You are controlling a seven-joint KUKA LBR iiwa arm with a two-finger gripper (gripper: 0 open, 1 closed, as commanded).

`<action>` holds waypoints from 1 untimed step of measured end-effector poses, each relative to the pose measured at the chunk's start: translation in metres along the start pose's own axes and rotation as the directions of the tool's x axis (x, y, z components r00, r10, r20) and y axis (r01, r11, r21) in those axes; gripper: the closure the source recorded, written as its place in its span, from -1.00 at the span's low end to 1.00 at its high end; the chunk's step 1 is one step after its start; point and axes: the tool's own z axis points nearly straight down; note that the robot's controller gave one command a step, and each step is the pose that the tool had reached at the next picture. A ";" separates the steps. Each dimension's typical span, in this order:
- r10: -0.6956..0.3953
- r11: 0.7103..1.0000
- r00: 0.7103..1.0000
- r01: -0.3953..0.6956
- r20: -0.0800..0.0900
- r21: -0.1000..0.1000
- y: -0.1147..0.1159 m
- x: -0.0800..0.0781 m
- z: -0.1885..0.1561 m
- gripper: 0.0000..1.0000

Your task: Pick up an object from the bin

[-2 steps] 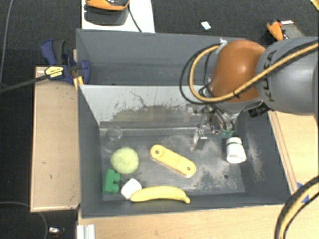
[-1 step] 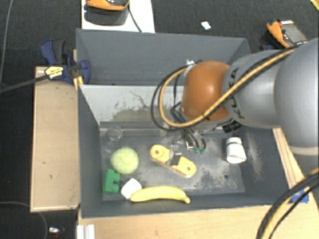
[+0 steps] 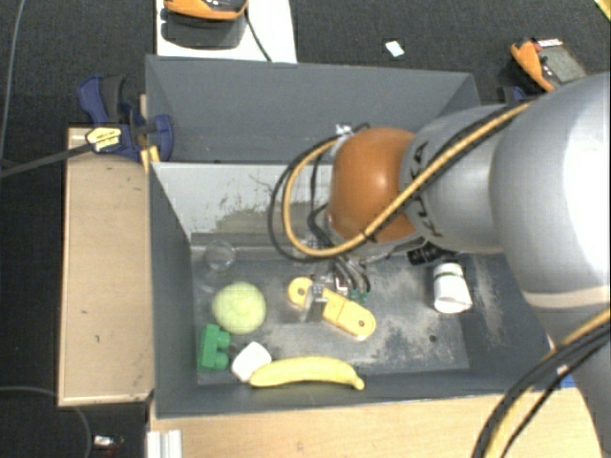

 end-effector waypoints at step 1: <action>0.042 0.999 0.999 -0.042 -0.005 0.003 0.005 0.003 0.009 -1.00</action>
Offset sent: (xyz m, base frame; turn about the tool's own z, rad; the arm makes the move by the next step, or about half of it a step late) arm 0.0057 0.0156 0.0656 0.0606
